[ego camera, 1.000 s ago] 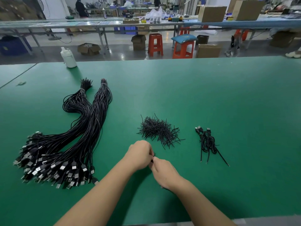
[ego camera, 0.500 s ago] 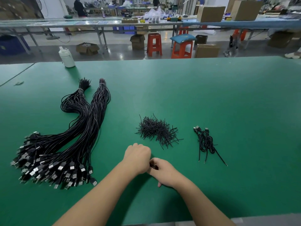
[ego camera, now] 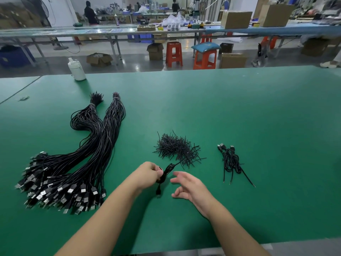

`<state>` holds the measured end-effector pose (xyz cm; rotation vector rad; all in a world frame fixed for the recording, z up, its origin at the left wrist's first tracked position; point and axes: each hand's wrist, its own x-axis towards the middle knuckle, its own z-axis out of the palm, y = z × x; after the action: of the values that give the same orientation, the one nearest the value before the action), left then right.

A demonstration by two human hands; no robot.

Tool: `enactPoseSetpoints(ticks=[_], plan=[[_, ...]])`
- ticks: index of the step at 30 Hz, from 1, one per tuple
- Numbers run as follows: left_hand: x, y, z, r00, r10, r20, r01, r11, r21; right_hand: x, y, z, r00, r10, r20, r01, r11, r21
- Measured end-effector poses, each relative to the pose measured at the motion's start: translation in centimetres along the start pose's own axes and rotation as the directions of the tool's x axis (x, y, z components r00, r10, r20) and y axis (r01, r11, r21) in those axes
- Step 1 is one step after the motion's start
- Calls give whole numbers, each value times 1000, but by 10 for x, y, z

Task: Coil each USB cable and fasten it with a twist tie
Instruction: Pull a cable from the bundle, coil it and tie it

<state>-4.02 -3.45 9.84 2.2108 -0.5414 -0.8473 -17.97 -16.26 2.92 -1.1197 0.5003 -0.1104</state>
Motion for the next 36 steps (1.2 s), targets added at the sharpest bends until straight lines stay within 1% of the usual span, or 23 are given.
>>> enactPoseSetpoints(ticks=[2, 3, 5, 8, 12, 18, 21, 23, 25, 28, 31, 33, 36], plan=[[-4, 4, 7, 996, -27, 90, 38, 992, -117, -1, 4, 6, 999, -43, 12, 44, 991, -129], [-6, 5, 11, 992, -33, 119, 48, 990, -133, -2, 5, 7, 998, -65, 12, 66, 986, -156], [-8, 6, 20, 993, -24, 119, 38, 992, -118, -4, 6, 8, 996, -83, -16, 79, 983, -166], [-7, 6, 29, 999, 9, 44, -7, 999, -36, -5, 5, 7, 995, -87, -52, 77, 984, -164], [-5, 7, 31, 999, 44, -19, -42, 995, 86, -4, 6, 7, 994, -78, -76, 66, 987, -146], [-3, 7, 32, 994, 105, -20, -95, 954, 284, 0, 10, 0, 993, -38, -109, 32, 998, -52], [-4, 5, 35, 992, 129, -8, -119, 937, 328, 1, 9, -1, 994, -22, -109, 17, 999, -51], [-5, 4, 36, 984, 179, -1, -166, 919, 359, 1, 8, -1, 992, -17, -121, 10, 998, -60], [-5, 2, 38, 966, 260, 8, -242, 889, 389, 1, 7, -1, 989, -18, -144, 6, 997, -77], [-6, -4, 43, 928, 372, -2, -338, 844, 418, 2, 6, -2, 984, -15, -177, -1, 996, -92], [-6, -12, 48, 882, 471, 11, -427, 790, 441, 2, 6, -5, 988, -24, -155, 10, 996, -92], [-5, -14, 49, 869, 495, 6, -448, 781, 436, 2, 7, -7, 992, -22, -122, 12, 996, -84], [-4, -13, 46, 875, 483, -24, -431, 803, 412, 2, 8, -9, 998, -15, -63, 15, 1000, 2]])
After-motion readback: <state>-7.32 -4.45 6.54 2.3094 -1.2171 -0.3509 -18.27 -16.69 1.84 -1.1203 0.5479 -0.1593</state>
